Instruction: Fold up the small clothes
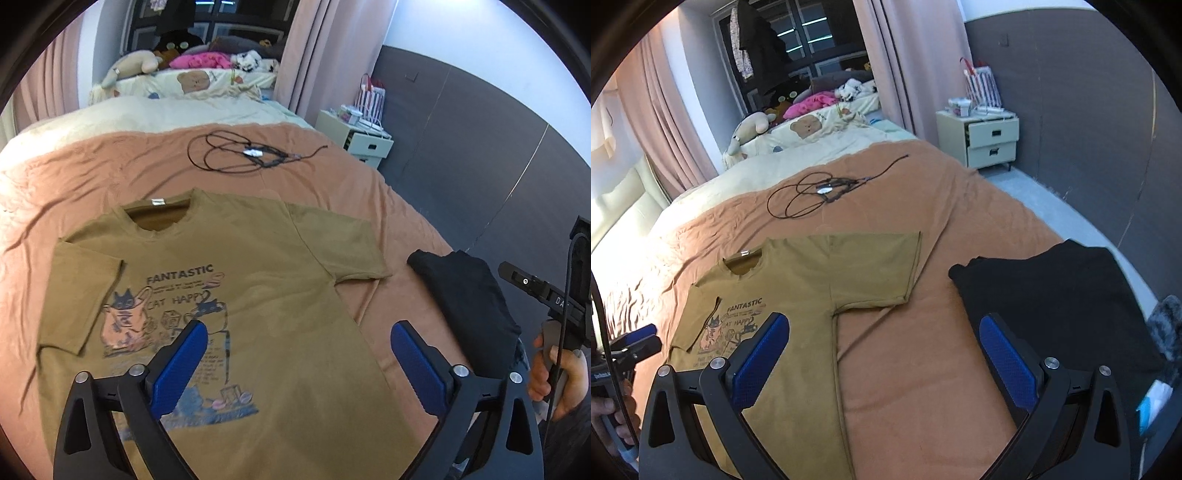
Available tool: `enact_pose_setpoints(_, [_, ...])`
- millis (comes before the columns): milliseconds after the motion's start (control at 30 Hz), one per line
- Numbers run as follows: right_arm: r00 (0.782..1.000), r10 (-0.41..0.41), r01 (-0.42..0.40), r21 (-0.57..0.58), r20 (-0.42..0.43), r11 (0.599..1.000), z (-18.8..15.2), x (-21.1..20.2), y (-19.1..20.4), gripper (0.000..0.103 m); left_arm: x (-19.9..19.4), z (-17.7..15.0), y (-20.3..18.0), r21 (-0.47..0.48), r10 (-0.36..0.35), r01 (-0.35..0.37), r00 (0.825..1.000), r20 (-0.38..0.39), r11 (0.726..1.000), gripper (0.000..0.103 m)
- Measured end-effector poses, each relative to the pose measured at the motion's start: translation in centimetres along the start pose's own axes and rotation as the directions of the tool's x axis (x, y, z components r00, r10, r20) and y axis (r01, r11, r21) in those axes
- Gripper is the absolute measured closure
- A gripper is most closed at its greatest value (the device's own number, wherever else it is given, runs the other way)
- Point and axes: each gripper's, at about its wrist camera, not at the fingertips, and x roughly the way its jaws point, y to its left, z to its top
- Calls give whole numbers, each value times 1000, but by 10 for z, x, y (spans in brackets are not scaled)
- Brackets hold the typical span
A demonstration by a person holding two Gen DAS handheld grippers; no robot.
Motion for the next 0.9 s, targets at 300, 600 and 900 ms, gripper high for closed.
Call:
enact_pose_setpoints(300, [995, 76, -70, 91, -59, 993, 28, 60, -32, 1, 75, 18, 7, -10, -33, 32, 997, -73, 999, 21])
enact_pose_setpoints(600, [979, 140, -125, 108, -146, 986, 56, 136, -65, 36, 150, 36, 14, -46, -71, 65, 988, -138, 997, 47])
enact_pose_setpoints(900, [966, 154, -133, 109, -206, 985, 67, 180, -82, 47, 204, 42, 10, -29, -73, 68, 978, -196, 997, 61])
